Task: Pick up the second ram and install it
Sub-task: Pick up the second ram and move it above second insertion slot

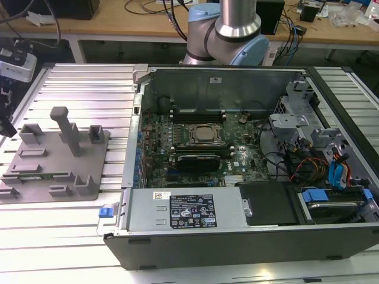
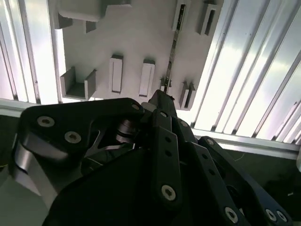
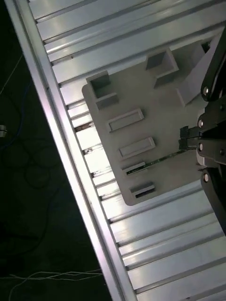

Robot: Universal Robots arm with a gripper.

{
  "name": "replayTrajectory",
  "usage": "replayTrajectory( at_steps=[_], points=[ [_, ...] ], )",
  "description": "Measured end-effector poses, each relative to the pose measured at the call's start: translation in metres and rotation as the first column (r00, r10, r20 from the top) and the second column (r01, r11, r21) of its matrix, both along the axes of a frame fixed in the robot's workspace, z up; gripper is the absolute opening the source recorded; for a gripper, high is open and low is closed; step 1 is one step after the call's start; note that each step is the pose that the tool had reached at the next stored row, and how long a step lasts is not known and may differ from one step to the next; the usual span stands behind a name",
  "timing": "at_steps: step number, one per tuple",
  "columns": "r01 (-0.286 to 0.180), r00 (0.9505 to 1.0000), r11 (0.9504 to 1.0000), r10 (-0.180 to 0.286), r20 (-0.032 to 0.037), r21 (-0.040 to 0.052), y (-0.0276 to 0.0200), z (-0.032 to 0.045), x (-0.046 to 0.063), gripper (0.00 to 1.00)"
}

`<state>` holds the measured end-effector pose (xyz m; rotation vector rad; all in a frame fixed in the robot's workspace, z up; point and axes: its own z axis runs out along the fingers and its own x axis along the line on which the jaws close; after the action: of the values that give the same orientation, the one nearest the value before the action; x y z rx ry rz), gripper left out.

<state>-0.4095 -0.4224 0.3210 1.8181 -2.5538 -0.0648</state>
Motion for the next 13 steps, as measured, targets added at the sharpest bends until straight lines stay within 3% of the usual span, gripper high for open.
replayTrajectory(
  at_steps=[4, 6, 9, 10, 12, 13],
  points=[
    [-0.088, 0.9961, 0.9961, 0.088, -0.0001, -0.0003, 0.0, 0.0, -0.0002, 0.08],
    [-0.165, 0.9864, 0.9864, 0.165, -0.0001, -0.0008, 0.0, 0.0, -0.0003, 0.08],
    [-0.243, 0.97, 0.97, 0.243, -0.0002, -0.0017, 0.0, 0.0, -0.0005, 0.08],
    [-0.274, 0.9617, 0.9617, 0.274, -0.0003, -0.0021, 0.0, 0.0, -0.0006, 0.08],
    [-0.303, 0.953, 0.953, 0.303, -0.0005, -0.0024, 0.0, 0.0, -0.0007, 0.08],
    [-0.323, 0.9463, 0.9463, 0.323, -0.0004, -0.0025, 0.0, 0.0, -0.0007, 0.08]
  ],
)
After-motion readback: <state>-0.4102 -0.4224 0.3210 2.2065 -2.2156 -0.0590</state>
